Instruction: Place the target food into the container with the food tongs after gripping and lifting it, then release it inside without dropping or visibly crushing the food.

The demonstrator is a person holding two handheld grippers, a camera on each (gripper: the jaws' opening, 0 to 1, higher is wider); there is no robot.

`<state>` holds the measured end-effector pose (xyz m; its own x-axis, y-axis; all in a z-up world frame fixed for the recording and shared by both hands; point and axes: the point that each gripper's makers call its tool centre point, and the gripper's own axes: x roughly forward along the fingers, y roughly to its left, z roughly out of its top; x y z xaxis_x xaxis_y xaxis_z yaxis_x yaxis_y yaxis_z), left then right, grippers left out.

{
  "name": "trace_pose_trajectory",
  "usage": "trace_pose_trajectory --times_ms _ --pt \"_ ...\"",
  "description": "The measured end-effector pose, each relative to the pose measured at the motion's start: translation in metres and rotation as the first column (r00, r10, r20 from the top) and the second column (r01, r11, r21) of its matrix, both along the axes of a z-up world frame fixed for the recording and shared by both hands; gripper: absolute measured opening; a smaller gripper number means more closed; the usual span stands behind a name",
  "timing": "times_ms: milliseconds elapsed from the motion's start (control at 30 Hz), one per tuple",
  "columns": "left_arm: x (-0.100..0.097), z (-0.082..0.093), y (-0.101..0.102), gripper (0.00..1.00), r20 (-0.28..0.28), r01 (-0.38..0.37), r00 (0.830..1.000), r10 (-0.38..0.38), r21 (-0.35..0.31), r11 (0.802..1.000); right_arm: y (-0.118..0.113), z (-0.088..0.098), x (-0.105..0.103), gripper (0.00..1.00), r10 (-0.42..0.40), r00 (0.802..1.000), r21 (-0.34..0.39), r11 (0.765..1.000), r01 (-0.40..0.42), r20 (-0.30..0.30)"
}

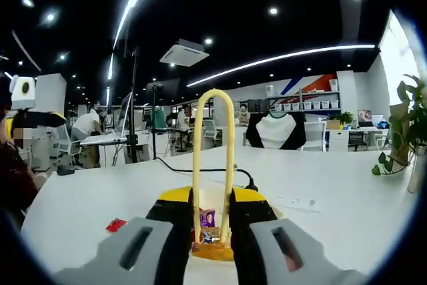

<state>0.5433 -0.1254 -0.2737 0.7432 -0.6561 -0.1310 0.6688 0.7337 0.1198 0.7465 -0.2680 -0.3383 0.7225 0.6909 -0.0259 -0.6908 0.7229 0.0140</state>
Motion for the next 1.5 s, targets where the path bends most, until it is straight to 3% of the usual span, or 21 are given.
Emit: trace_pose_trajectory --times_ms 100,333,733,1233,1500 --pt "0.000 0.000 0.002 0.87 -0.001 -0.008 1.000 0.008 -0.007 1.000 0.001 -0.002 0.014 0.15 -0.005 1.000 0.012 1.000 0.005 -0.024" --pt "0.000 -0.001 0.006 0.87 -0.003 -0.018 1.000 0.018 -0.022 1.000 0.015 -0.014 0.032 0.17 0.004 0.998 -0.037 0.999 -0.006 -0.057" --pt "0.000 -0.006 0.010 0.87 -0.011 -0.025 1.000 0.025 -0.034 0.999 0.042 0.022 -0.014 0.21 0.119 0.992 0.020 0.993 -0.120 0.041" --pt "-0.003 -0.008 0.013 0.87 -0.012 -0.024 1.000 0.023 -0.037 0.999 0.078 0.005 -0.055 0.21 0.233 0.972 0.012 0.972 -0.234 0.021" --pt "-0.005 -0.007 0.015 0.87 -0.009 -0.026 1.000 0.025 -0.038 0.999 0.097 -0.011 -0.076 0.22 0.313 0.950 -0.010 0.950 -0.313 -0.002"
